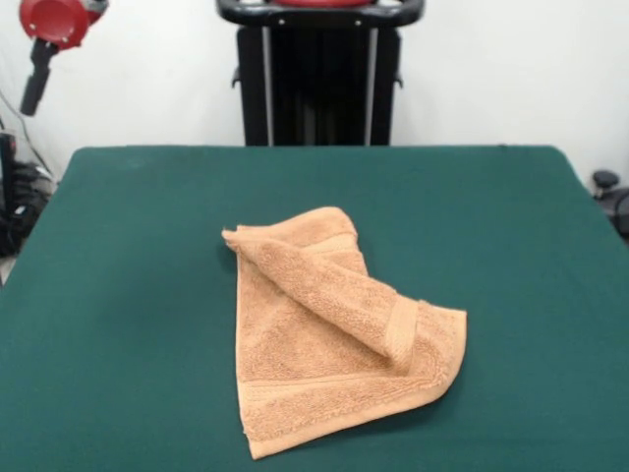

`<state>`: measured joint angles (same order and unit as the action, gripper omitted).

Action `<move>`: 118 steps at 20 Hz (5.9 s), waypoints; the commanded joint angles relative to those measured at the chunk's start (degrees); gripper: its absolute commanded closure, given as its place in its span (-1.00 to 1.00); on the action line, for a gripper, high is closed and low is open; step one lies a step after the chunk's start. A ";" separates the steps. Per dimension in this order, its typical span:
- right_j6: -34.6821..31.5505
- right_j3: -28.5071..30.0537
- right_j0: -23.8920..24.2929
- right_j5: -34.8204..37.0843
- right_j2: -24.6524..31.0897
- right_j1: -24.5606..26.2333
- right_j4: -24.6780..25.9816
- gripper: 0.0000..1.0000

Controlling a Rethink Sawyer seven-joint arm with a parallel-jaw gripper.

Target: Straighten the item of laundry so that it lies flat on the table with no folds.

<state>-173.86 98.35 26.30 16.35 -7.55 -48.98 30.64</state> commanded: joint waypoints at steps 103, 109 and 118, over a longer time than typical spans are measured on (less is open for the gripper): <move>-2.56 -11.71 -28.96 9.27 -11.81 27.31 -28.84 -1.00; -0.89 -12.56 -28.08 10.54 -12.07 27.21 -27.49 1.00; 0.59 -13.12 -26.93 14.45 -12.03 25.41 -26.42 -1.00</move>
<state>-173.86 87.06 -0.54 23.84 -21.58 -22.73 4.44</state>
